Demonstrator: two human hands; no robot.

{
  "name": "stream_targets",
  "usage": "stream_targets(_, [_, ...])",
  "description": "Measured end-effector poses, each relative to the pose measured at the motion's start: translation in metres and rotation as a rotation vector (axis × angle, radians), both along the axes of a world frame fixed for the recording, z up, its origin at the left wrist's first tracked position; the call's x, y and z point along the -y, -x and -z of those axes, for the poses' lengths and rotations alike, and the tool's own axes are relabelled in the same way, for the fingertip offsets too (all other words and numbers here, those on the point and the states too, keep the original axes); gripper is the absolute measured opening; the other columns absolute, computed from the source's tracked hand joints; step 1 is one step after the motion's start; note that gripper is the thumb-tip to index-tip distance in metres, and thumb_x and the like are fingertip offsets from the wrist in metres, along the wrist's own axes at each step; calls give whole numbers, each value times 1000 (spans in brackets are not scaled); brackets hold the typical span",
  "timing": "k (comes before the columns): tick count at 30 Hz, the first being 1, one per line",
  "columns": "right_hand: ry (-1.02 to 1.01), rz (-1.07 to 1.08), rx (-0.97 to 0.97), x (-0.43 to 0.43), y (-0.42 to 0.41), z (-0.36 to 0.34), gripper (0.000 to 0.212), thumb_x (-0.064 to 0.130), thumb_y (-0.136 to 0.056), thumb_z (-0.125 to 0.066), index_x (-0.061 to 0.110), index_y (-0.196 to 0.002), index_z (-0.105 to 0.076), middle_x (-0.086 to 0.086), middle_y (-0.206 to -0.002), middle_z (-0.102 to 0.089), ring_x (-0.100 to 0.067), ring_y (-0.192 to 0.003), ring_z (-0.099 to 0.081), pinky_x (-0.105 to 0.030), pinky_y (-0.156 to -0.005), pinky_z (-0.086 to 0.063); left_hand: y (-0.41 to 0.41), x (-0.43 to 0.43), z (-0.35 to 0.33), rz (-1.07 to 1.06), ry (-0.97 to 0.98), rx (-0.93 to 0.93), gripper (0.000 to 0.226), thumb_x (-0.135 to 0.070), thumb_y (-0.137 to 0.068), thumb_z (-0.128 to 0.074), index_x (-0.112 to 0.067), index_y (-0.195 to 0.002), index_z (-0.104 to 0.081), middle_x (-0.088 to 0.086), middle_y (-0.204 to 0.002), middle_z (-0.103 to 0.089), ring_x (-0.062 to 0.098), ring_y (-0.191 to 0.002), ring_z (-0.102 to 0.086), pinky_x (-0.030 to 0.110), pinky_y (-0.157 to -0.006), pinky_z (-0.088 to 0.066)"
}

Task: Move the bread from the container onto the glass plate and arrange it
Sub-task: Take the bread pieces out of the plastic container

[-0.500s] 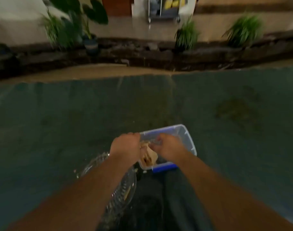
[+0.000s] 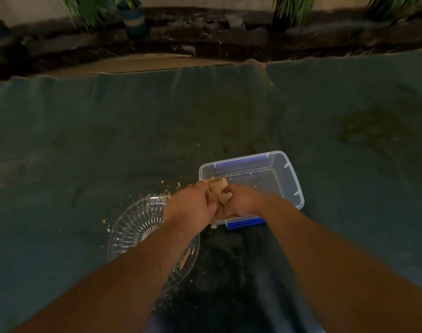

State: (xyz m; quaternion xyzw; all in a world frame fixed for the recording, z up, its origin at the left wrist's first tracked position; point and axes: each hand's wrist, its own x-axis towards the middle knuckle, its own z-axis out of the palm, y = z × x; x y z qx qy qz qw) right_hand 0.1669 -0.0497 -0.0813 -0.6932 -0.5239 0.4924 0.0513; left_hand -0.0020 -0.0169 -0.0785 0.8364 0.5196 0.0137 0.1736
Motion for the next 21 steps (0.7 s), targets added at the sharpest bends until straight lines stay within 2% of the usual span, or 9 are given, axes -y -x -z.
stream_targets(1, [18,33,31,-2,1,2,55,29,-90,-79,18,-139,-59,-7,-135,-64,-30,-124,-60,-47,-111,-45,-1,0,-1,-3,12,1,20,-51,-94,-59,-32,-95,-53,-12,-76,-51,3,-62,-47,26,-47,-31])
stream_targets(3, [-2,-25,120,-3,10,6,54,35,-93,-76,17,-141,-57,-9,-137,-63,-31,-127,-58,-50,-114,-43,-3,0,0,0,21,8,20,-50,-93,-60,-31,-95,-53,-11,-78,-52,5,-66,-51,27,-50,-37])
stream_targets(5, [-42,-66,192,-2,21,10,44,39,-98,-69,19,-136,-61,-9,-134,-66,-30,-125,-59,-54,-114,-42,-3,-1,1,2,18,14,20,-50,-94,-60,-30,-95,-54,-10,-79,-52,5,-66,-51,28,-51,-38])
stream_targets(7, [-88,3,228,0,26,16,28,34,-102,-64,18,-124,-66,-9,-123,-71,-28,-116,-64,-51,-110,-47,-1,-1,0,2,9,22,21,-51,-94,-59,-30,-94,-56,-10,-79,-52,5,-66,-51,27,-50,-36])
stream_targets(9, [-85,78,274,1,25,17,23,32,-103,-63,18,-121,-66,-9,-122,-71,-28,-115,-65,-50,-110,-47,1,-2,-2,4,1,30,21,-51,-94,-59,-31,-96,-58,-10,-80,-54,4,-66,-52,27,-50,-37])
stream_targets(12, [-38,100,294,2,17,7,33,38,-103,-63,17,-129,-64,-11,-129,-67,-30,-120,-62,-54,-113,-43,7,-5,-7,6,4,42,22,-51,-92,-61,-31,-100,-59,-9,-87,-56,6,-71,-54,28,-54,-45])
stream_targets(16, [-45,65,243,4,13,-2,33,39,-103,-63,18,-129,-63,-10,-132,-67,-28,-120,-61,-49,-111,-43,15,-5,-13,19,20,74,25,-51,-92,-60,-30,-104,-58,-7,-95,-57,8,-77,-55,32,-61,-52])
stream_targets(19, [-77,-49,227,3,24,-5,48,38,-96,-73,22,-138,-58,-8,-140,-62,-31,-131,-55,-56,-116,-39,22,-3,-12,16,17,89,23,-49,-91,-62,-29,-104,-59,-6,-95,-55,10,-77,-55,32,-60,-48])
stream_targets(21, [-63,-34,268,2,31,0,53,38,-95,-74,20,-141,-54,-10,-141,-60,-33,-132,-54,-57,-116,-39,27,-1,-10,24,11,110,21,-46,-92,-62,-29,-103,-59,-5,-96,-55,11,-78,-55,32,-59,-45])
